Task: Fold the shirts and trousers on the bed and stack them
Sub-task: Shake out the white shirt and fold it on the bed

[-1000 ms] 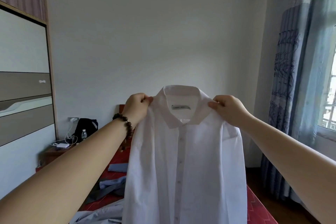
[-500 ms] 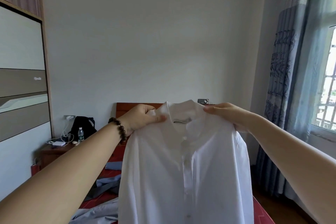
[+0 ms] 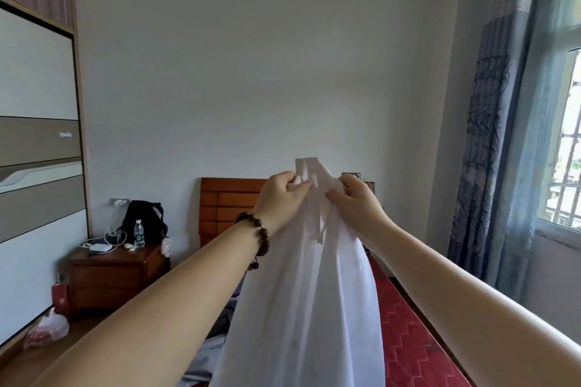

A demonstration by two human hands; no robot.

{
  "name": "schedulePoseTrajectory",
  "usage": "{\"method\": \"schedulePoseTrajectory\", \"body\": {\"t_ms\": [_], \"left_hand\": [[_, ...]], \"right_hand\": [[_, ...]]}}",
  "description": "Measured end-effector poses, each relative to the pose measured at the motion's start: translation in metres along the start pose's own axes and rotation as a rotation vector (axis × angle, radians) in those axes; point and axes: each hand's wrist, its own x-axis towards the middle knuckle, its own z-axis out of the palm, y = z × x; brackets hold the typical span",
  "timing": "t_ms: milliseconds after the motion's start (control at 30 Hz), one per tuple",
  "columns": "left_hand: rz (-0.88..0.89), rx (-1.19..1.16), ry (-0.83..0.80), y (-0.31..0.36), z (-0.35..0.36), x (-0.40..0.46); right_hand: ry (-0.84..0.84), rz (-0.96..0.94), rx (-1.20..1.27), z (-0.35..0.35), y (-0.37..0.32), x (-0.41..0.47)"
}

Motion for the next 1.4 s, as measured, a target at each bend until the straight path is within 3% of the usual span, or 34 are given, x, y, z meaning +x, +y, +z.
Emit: {"method": "schedulePoseTrajectory", "body": {"t_ms": [200, 367, 433, 500, 633, 700, 867, 967, 1167, 1333, 1400], "left_hand": [[-0.043, -0.165, -0.162, 0.008, 0.002, -0.007], [-0.074, -0.019, -0.246, 0.000, -0.003, -0.009], [-0.077, 0.046, -0.220, -0.005, -0.002, -0.006], [-0.067, 0.025, -0.208, -0.009, -0.003, -0.004], [-0.065, -0.070, -0.229, -0.013, -0.008, -0.005], [-0.016, -0.053, -0.263, -0.015, -0.010, -0.005], [0.080, 0.000, -0.349, -0.015, -0.010, -0.004], [0.123, 0.052, -0.344, -0.016, -0.008, -0.004], [0.149, 0.053, -0.294, -0.022, -0.008, -0.005], [0.206, 0.119, -0.111, -0.035, -0.014, -0.012], [0.215, 0.176, -0.124, -0.041, -0.019, -0.017]], "right_hand": [[-0.082, 0.003, 0.256, 0.018, -0.005, -0.004], [-0.323, 0.169, 0.499, 0.003, -0.010, 0.001], [-0.421, 0.144, 0.383, -0.003, -0.010, 0.001], [-0.414, 0.084, 0.153, -0.006, -0.014, 0.002], [-0.095, -0.144, -0.347, -0.016, -0.023, 0.012], [-0.021, -0.297, -0.413, -0.027, -0.026, 0.017], [-0.421, -0.350, -0.571, -0.050, -0.043, 0.031], [-0.548, -0.316, -0.662, -0.052, -0.053, 0.036], [-0.657, -0.336, -0.805, -0.038, -0.060, 0.034], [-0.564, -0.340, -0.776, -0.031, -0.057, 0.039], [-0.531, -0.355, -0.767, -0.029, -0.056, 0.042]]}}
